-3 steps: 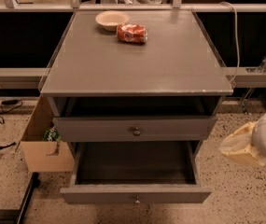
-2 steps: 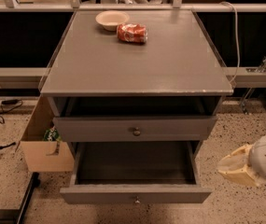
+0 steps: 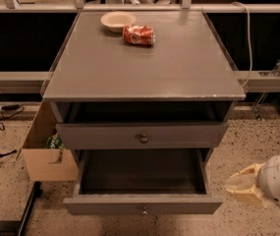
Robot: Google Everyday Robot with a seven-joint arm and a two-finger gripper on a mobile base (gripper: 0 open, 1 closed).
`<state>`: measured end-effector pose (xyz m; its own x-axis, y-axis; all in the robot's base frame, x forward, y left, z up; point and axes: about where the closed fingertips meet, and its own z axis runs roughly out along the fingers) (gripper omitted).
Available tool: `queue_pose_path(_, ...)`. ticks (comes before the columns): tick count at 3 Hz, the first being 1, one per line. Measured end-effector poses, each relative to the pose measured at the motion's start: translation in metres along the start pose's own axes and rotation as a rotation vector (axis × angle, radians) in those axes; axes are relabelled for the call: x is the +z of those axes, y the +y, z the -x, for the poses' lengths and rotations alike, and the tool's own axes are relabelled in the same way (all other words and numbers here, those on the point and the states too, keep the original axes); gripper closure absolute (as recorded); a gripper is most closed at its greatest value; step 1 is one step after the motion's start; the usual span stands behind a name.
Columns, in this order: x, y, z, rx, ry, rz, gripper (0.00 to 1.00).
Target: Close middle drawer
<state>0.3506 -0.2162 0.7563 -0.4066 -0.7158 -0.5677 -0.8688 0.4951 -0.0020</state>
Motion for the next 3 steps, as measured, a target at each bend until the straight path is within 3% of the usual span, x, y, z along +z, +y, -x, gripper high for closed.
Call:
queue_pose_path(2,0.072,0.033,-0.056,-0.026,-0.004,0.018,1.00)
queue_pose_path(3,0.103,0.047,-0.072,-0.062,0.013,-0.012,1.00)
